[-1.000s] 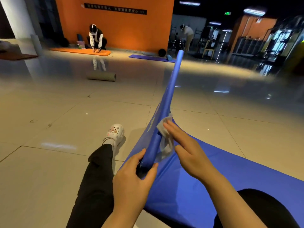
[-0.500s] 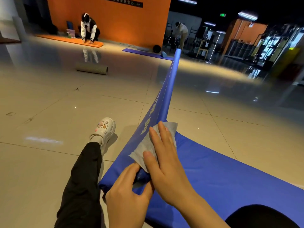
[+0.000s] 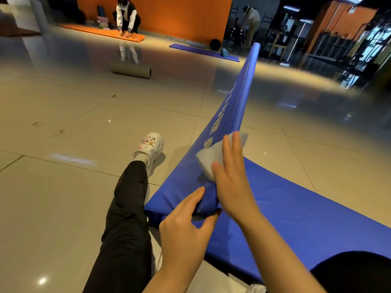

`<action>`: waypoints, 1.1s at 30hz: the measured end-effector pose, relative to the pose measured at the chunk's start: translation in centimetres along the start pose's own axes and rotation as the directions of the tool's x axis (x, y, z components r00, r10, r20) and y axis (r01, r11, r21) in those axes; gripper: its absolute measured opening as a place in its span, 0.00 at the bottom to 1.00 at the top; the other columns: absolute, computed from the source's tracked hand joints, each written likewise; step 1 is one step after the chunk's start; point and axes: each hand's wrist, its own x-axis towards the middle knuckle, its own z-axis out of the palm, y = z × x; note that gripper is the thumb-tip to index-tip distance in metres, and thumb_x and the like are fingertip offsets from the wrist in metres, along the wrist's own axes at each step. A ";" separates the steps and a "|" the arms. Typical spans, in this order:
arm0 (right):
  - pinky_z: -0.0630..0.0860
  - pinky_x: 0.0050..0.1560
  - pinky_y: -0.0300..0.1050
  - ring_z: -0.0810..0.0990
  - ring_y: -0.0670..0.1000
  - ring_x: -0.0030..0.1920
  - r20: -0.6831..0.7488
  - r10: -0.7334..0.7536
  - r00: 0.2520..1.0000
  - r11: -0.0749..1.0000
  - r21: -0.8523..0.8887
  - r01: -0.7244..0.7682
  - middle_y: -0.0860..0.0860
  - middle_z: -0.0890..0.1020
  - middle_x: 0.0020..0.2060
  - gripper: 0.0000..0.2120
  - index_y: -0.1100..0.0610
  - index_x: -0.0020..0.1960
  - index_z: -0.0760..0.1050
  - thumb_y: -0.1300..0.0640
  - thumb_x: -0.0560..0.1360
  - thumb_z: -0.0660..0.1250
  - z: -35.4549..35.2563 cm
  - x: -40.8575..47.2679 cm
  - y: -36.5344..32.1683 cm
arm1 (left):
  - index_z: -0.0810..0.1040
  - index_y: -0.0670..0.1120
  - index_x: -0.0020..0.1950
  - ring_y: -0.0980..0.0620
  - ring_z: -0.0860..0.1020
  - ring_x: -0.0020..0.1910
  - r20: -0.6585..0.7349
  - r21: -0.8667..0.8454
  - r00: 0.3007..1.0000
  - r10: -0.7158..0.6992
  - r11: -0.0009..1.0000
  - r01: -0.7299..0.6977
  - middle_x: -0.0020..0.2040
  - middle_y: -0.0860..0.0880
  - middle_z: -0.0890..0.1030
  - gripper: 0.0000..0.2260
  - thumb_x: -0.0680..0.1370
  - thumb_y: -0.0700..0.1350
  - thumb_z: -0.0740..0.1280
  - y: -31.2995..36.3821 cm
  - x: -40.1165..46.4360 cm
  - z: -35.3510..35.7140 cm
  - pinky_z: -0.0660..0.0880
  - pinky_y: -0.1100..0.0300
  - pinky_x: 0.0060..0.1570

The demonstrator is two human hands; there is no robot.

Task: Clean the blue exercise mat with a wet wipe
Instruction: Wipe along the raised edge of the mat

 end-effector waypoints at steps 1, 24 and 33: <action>0.52 0.78 0.48 0.48 0.42 0.78 0.001 -0.023 1.000 0.999 0.041 0.023 0.43 0.51 0.78 0.25 0.43 0.77 0.49 0.47 0.82 0.51 0.9 -2.4 -0.5 | 0.82 0.54 0.59 0.71 0.76 0.51 -0.015 -0.006 1.000 0.007 1.000 -0.007 0.50 0.60 0.81 0.19 0.68 0.48 0.72 0.1 -0.1 0.2 0.72 0.78 0.50; 0.40 0.77 0.45 0.54 0.54 0.77 0.141 -0.321 0.937 0.876 -0.332 0.350 0.55 0.68 0.74 0.25 0.59 0.73 0.69 0.53 0.79 0.50 -2.9 1.3 1.2 | 0.77 0.58 0.59 0.66 0.79 0.53 0.121 0.043 0.992 -0.044 0.998 0.039 0.53 0.62 0.81 0.21 0.66 0.52 0.72 -2.1 -5.6 -4.9 0.74 0.74 0.52; 0.57 0.73 0.51 0.73 0.52 0.66 0.431 -0.500 0.751 0.738 -0.242 0.630 0.53 0.81 0.60 0.20 0.58 0.65 0.76 0.54 0.79 0.54 -4.2 -1.5 -1.5 | 0.76 0.62 0.58 0.63 0.79 0.54 0.141 0.001 0.984 -0.109 0.994 0.110 0.57 0.66 0.78 0.21 0.65 0.59 0.67 -1.7 -5.4 -7.1 0.73 0.74 0.52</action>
